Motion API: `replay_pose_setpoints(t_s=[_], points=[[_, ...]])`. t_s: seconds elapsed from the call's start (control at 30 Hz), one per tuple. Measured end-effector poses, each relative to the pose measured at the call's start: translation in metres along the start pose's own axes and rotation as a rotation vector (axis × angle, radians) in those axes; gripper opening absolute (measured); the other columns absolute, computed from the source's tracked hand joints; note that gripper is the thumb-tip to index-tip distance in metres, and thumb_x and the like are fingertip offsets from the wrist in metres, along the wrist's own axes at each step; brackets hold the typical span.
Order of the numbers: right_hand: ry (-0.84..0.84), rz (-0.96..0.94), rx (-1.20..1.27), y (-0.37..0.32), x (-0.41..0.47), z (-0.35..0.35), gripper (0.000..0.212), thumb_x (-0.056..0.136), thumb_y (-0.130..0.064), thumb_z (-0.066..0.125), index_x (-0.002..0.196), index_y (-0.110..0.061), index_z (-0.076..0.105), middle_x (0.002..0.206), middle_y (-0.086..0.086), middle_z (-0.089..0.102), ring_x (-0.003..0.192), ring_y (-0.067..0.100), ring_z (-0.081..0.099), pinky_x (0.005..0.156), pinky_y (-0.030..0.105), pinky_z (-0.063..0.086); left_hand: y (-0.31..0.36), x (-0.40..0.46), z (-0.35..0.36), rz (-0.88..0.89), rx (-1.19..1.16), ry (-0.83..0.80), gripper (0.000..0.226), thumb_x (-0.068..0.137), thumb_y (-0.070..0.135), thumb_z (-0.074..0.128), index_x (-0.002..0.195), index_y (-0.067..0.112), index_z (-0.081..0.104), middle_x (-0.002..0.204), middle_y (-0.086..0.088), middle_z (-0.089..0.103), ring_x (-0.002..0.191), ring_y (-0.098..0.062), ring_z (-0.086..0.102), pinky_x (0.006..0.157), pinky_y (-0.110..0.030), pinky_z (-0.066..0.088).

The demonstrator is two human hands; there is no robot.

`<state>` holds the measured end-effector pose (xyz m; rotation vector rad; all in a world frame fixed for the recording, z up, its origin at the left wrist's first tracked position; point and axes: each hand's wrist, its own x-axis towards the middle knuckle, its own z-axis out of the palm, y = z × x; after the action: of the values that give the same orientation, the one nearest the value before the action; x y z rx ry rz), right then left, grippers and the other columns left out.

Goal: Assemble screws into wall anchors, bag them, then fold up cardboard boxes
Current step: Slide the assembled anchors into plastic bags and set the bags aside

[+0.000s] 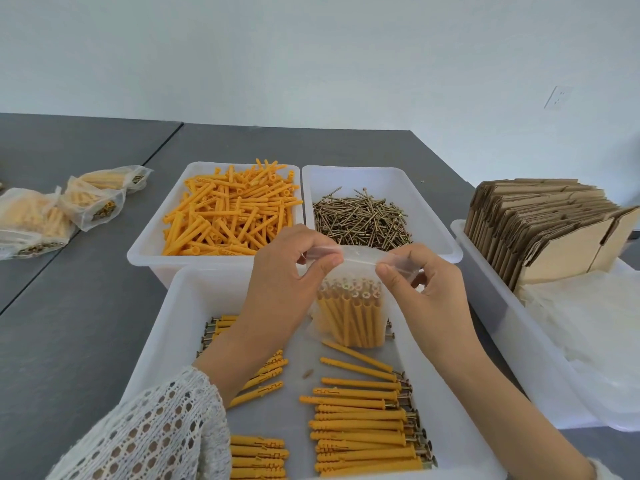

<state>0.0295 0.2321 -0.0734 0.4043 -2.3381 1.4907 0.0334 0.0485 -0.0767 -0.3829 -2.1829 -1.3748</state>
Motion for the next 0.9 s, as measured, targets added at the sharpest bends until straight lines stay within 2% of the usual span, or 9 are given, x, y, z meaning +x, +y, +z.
replay_pose_setpoints(t_s=[0.1,0.27,0.43,0.6,0.7,0.8,0.9], points=[[-0.026,-0.031,-0.011,-0.005,-0.002,0.001,0.007,0.087,-0.014,0.07,0.083,-0.021,0.069,0.081,-0.007,0.064,0.082,0.004,0.056,0.072,0.008,0.039,-0.001,-0.001,0.0,0.034,0.028,-0.009,0.005,0.09,0.015,0.07,0.09,0.02,0.071,0.089,0.014,0.064,0.092,-0.01,0.06,0.078,-0.024,0.046],[-0.006,-0.029,0.016,-0.007,-0.002,0.001,0.014,0.085,-0.01,0.073,0.076,-0.019,0.067,0.077,-0.005,0.061,0.08,0.01,0.056,0.074,0.017,0.041,-0.003,0.002,-0.002,0.097,0.081,-0.043,0.003,0.09,0.016,0.07,0.09,0.014,0.072,0.088,0.01,0.065,0.089,-0.003,0.054,0.078,-0.012,0.036],[-0.014,-0.023,0.031,-0.008,-0.002,0.0,0.015,0.084,-0.007,0.073,0.073,-0.015,0.065,0.077,-0.002,0.061,0.081,0.013,0.057,0.075,0.024,0.044,-0.001,0.001,-0.003,0.112,0.124,-0.069,0.003,0.09,0.011,0.07,0.087,0.013,0.07,0.084,0.007,0.063,0.088,-0.007,0.052,0.078,-0.01,0.034],[-0.009,-0.066,0.01,-0.01,-0.005,0.0,0.019,0.085,-0.005,0.073,0.071,-0.013,0.062,0.073,0.0,0.058,0.079,0.017,0.054,0.074,0.024,0.039,0.0,0.0,-0.002,0.163,0.164,-0.066,0.006,0.09,0.008,0.068,0.086,0.013,0.068,0.082,0.012,0.056,0.084,-0.008,0.048,0.076,-0.012,0.033],[0.016,-0.122,-0.102,-0.012,-0.007,0.001,0.017,0.084,-0.007,0.074,0.073,-0.016,0.064,0.076,-0.002,0.059,0.083,0.018,0.053,0.075,0.03,0.041,0.0,0.0,-0.002,0.173,0.166,-0.052,0.006,0.09,0.009,0.067,0.085,0.013,0.067,0.081,0.009,0.057,0.083,-0.008,0.047,0.076,-0.013,0.034],[0.009,-0.178,-0.251,-0.016,-0.008,0.006,0.01,0.084,-0.014,0.074,0.078,-0.019,0.069,0.08,-0.005,0.059,0.085,0.019,0.05,0.077,0.041,0.043,0.002,-0.001,-0.001,0.189,0.161,-0.038,0.006,0.089,0.011,0.067,0.083,0.014,0.067,0.08,0.011,0.055,0.082,-0.001,0.044,0.076,-0.013,0.034],[0.017,-0.207,-0.299,-0.019,-0.008,0.008,0.009,0.084,-0.014,0.074,0.078,-0.019,0.069,0.081,-0.005,0.058,0.084,0.02,0.047,0.077,0.045,0.041,0.003,-0.001,0.0,0.206,0.162,-0.04,0.005,0.088,0.012,0.068,0.084,0.015,0.068,0.079,0.015,0.051,0.082,-0.001,0.044,0.077,-0.014,0.034]])
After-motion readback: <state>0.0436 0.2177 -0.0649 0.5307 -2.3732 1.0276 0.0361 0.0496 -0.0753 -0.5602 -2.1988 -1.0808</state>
